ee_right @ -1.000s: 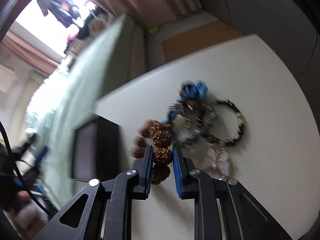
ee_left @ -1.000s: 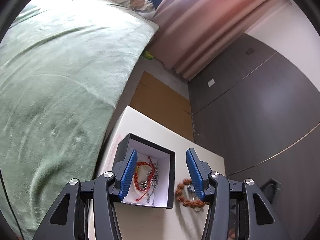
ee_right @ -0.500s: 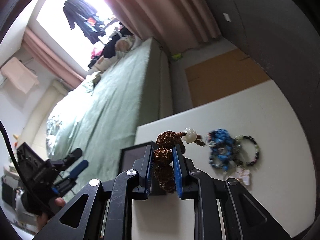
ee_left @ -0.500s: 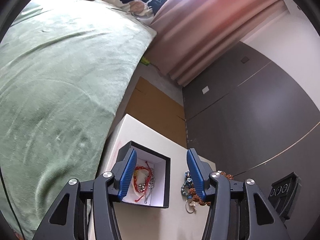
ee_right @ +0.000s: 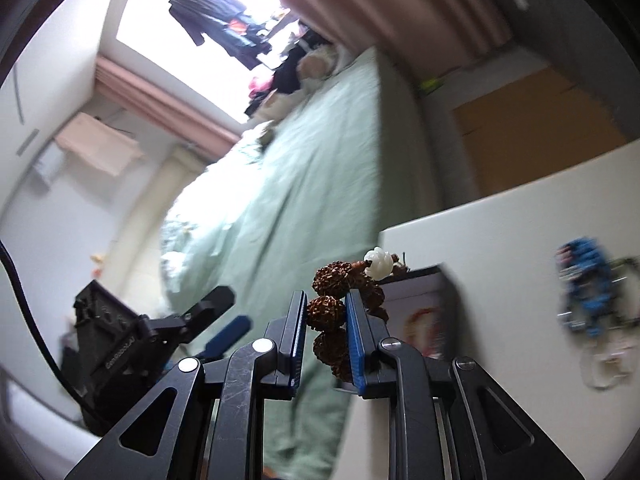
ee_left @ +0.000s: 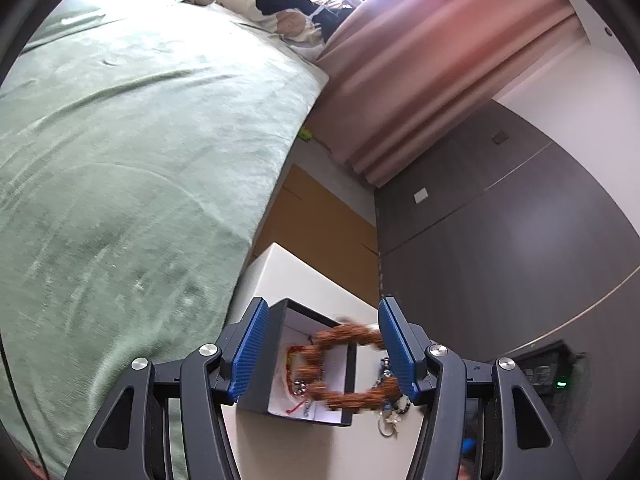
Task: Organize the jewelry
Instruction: 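Carry the brown seed-bead bracelet over the box and open the right tool, then close the left tool on the blue braided bracelet in the pile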
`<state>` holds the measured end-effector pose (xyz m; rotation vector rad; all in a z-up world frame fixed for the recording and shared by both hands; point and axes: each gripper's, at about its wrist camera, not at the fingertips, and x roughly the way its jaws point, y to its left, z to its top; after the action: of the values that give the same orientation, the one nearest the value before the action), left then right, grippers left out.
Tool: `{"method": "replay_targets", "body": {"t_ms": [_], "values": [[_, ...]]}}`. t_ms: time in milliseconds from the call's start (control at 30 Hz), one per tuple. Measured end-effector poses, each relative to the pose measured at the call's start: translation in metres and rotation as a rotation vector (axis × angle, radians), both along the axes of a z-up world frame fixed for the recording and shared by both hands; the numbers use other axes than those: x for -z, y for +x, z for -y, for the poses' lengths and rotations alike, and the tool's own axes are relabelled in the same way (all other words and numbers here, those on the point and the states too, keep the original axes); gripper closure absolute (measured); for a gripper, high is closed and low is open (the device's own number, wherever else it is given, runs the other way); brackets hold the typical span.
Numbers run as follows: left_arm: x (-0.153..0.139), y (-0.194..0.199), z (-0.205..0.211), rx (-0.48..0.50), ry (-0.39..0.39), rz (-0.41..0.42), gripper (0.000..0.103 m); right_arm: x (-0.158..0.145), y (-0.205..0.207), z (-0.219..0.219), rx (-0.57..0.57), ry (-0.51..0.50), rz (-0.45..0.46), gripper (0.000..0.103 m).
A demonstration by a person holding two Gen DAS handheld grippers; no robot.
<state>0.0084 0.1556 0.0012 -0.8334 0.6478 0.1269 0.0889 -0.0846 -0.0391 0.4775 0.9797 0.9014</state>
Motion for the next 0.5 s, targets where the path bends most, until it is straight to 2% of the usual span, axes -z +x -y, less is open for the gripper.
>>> {"method": "replay_targets", "body": {"t_ms": [100, 167, 200, 233, 300, 400, 500], "values": [[0.002, 0.002, 0.001, -0.003, 0.008, -0.013, 0.045, 0.024, 0.008, -0.011, 0.012, -0.148, -0.052, 0.081], [0.003, 0.004, 0.003, 0.000, 0.012, -0.015, 0.045, 0.028, 0.009, -0.005, 0.012, -0.152, -0.070, 0.080], [0.003, 0.005, 0.003, 0.002, 0.013, -0.015, 0.045, 0.025, 0.009, 0.000, 0.021, -0.154, -0.061, 0.069], [0.003, 0.007, 0.006, 0.007, 0.016, -0.015, 0.045, 0.021, 0.008, 0.005, 0.037, -0.164, -0.043, 0.048], [0.003, 0.010, 0.012, 0.023, 0.023, -0.020, 0.045, 0.009, 0.004, 0.020, 0.088, -0.178, 0.009, 0.032], [0.003, 0.016, 0.023, 0.052, 0.038, -0.026, 0.045, -0.004, 0.000, 0.041, 0.112, -0.163, 0.028, 0.031], [0.002, 0.022, 0.037, 0.081, 0.051, -0.023, 0.045, -0.014, -0.003, 0.065, 0.177, -0.198, 0.051, 0.030]]}}
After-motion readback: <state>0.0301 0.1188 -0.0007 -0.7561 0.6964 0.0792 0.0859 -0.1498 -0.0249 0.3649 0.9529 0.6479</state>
